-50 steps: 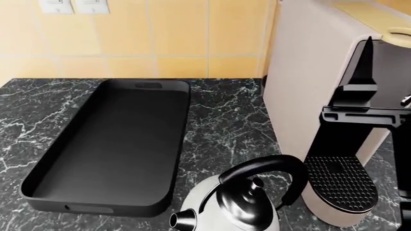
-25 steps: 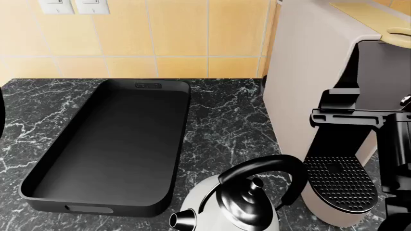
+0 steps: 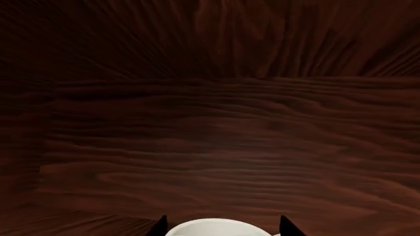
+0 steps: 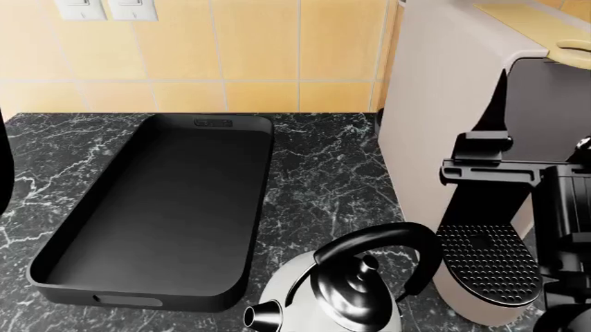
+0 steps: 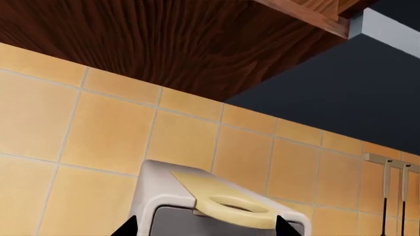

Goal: Pick the kettle from the counter and place it on the tray. Then pick the mug from the cabinet and place it on the tray. Then close the cabinet doors.

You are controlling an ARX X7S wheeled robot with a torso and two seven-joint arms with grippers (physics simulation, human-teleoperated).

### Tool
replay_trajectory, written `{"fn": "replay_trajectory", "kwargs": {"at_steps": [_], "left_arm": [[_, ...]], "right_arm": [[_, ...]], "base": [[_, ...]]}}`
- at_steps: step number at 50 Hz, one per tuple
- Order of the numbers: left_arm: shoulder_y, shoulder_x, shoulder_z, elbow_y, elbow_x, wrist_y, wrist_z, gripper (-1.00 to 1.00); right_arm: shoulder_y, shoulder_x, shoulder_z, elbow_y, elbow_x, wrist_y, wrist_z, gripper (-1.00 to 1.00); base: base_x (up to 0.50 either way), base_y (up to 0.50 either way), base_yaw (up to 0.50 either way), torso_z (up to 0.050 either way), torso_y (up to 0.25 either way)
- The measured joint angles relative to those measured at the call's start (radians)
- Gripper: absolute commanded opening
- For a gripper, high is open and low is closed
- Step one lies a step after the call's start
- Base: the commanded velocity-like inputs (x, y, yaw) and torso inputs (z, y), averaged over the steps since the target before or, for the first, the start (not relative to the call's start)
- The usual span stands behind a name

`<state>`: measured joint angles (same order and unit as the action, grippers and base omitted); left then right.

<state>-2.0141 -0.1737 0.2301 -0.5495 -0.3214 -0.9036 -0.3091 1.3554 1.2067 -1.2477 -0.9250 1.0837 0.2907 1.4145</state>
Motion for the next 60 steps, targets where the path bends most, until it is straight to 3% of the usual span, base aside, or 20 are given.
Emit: {"fn": "replay_trajectory", "kwargs": {"at_steps": [7, 21, 33, 41, 50, 60], "left_arm": [[-0.009, -0.015, -0.013, 0.024, -0.011, -0.024, -0.008, -1.00], [-0.022, -0.036, -0.070, 0.214, -0.095, -0.148, 0.002, -1.00], [0.008, 0.014, -0.222, 0.506, -0.300, -0.358, -0.011, -1.00], [0.042, 0.084, -0.349, 0.667, -0.495, -0.516, -0.107, -1.00], [0.166, 0.122, -0.403, 0.781, -0.808, -0.585, -0.305, -1.00], [0.389, 0.081, -0.319, 0.868, -0.846, -0.520, -0.289, -1.00]], "right_arm": [[-0.006, 0.002, -0.001, -0.001, 0.001, -0.005, -0.001, 1.00], [-0.016, 0.007, 0.002, -0.011, -0.007, -0.010, 0.006, 1.00], [-0.015, -0.004, 0.006, -0.013, -0.002, 0.000, 0.014, 1.00], [-0.012, -0.010, 0.009, -0.013, 0.005, 0.007, 0.017, 1.00], [-0.023, -0.011, 0.009, -0.007, -0.002, 0.001, 0.013, 1.00], [-0.049, -0.013, 0.004, 0.012, -0.023, -0.018, 0.005, 1.00]], "base": [[-0.49, 0.00, 0.00, 0.000, 0.000], [0.00, 0.00, 0.00, 0.000, 0.000], [0.00, 0.00, 0.00, 0.000, 0.000], [0.00, 0.00, 0.00, 0.000, 0.000], [0.00, 0.00, 0.00, 0.000, 0.000], [0.00, 0.00, 0.00, 0.000, 0.000]]}}
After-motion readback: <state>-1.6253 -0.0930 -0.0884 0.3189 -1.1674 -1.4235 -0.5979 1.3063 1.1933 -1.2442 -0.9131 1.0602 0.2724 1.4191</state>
